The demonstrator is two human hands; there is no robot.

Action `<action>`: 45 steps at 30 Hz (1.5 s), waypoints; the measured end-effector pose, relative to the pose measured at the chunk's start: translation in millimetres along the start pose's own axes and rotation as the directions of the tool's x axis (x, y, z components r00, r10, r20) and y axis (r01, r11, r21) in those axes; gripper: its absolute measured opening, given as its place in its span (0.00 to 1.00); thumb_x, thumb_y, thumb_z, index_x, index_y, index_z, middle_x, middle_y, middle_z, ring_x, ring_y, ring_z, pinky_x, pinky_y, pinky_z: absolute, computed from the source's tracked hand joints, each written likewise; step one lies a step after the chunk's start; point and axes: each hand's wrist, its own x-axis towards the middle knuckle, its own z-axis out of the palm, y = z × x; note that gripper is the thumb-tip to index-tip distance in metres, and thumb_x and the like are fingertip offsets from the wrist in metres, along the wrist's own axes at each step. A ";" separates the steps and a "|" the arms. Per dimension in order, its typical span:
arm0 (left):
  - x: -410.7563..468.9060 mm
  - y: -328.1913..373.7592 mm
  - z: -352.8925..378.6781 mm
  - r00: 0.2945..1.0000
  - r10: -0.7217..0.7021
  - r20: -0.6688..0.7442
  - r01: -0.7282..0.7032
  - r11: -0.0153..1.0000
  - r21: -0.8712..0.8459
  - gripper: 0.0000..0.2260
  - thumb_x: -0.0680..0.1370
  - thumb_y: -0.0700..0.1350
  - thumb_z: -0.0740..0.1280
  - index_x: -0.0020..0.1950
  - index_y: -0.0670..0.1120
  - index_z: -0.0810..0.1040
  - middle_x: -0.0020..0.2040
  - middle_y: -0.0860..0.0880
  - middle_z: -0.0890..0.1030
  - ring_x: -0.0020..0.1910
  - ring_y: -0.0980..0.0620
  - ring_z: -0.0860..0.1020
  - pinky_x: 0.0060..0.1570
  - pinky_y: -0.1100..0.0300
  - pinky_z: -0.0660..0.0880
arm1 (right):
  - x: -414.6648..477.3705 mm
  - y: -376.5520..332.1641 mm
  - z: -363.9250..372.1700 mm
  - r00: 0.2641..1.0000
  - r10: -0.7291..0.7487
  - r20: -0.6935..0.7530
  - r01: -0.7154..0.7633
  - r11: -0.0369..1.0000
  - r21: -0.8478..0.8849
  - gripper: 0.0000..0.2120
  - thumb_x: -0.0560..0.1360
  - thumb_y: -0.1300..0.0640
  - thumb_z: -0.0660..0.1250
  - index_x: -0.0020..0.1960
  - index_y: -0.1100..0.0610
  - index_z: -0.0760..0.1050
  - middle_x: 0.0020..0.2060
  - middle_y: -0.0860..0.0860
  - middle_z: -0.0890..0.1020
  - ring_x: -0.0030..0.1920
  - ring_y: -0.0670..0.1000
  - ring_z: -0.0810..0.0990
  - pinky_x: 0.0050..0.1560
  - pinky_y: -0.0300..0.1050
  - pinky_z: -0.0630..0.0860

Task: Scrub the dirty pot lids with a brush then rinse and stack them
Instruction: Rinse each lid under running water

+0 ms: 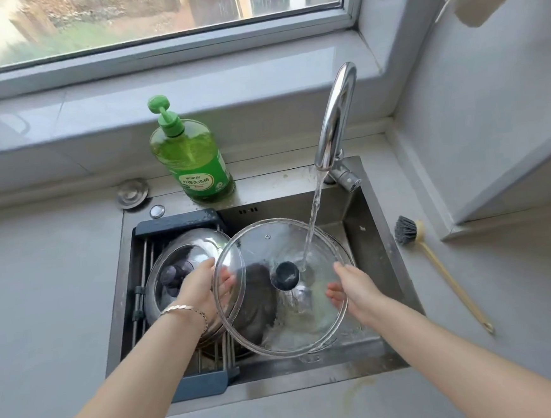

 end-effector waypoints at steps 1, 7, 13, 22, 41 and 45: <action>-3.1 5.7 -2.1 0.998 0.048 -0.026 -0.049 0.998 -0.030 0.14 0.82 0.49 0.58 0.47 0.40 0.74 0.38 0.48 0.75 0.37 0.53 0.75 0.48 0.58 0.74 | -1.5 -4.6 7.3 1.000 -0.004 0.016 0.004 1.000 0.027 0.18 0.82 0.49 0.53 0.66 0.57 0.66 0.37 0.54 0.75 0.36 0.50 0.75 0.41 0.44 0.74; -37.9 29.3 -0.5 0.942 0.277 -0.189 -0.272 0.961 0.054 0.15 0.82 0.52 0.56 0.38 0.47 0.71 0.34 0.51 0.71 0.32 0.55 0.69 0.34 0.61 0.62 | 6.9 -14.2 20.6 0.977 0.101 0.187 -0.142 0.964 0.223 0.33 0.78 0.35 0.42 0.46 0.59 0.76 0.42 0.57 0.81 0.42 0.55 0.77 0.44 0.47 0.70; -60.2 10.9 18.2 0.856 0.509 -0.090 -0.494 0.856 0.153 0.14 0.78 0.44 0.63 0.33 0.45 0.68 0.32 0.49 0.68 0.33 0.51 0.66 0.36 0.58 0.64 | -10.7 -8.7 -10.6 0.870 0.164 0.465 -0.315 0.910 0.269 0.36 0.49 0.51 0.83 0.52 0.67 0.79 0.58 0.64 0.77 0.60 0.62 0.75 0.58 0.56 0.73; -54.1 -5.1 23.8 0.760 0.491 0.425 -0.591 0.795 0.137 0.08 0.70 0.46 0.65 0.31 0.49 0.75 0.64 0.54 0.74 0.67 0.59 0.66 0.66 0.59 0.59 | -9.6 6.2 -29.1 0.950 0.142 0.277 -0.247 0.884 0.396 0.23 0.77 0.39 0.55 0.55 0.58 0.72 0.43 0.62 0.84 0.38 0.57 0.85 0.27 0.46 0.81; -21.9 -40.0 38.0 0.906 -0.218 0.364 0.252 0.966 -0.049 0.22 0.82 0.58 0.51 0.54 0.41 0.73 0.46 0.37 0.81 0.43 0.38 0.81 0.54 0.42 0.75 | -45.9 -96.4 -30.0 0.865 -0.486 0.123 0.500 0.816 -0.291 0.14 0.82 0.52 0.53 0.63 0.58 0.67 0.43 0.64 0.82 0.40 0.61 0.83 0.34 0.48 0.81; -33.9 -26.1 26.1 0.897 -0.211 0.387 0.230 0.973 -0.002 0.22 0.83 0.54 0.51 0.56 0.34 0.69 0.47 0.33 0.79 0.45 0.36 0.80 0.40 0.47 0.80 | -36.6 -80.3 -34.6 0.955 -0.294 0.040 0.294 0.923 -0.248 0.16 0.83 0.54 0.51 0.66 0.63 0.63 0.41 0.66 0.80 0.35 0.59 0.83 0.30 0.46 0.81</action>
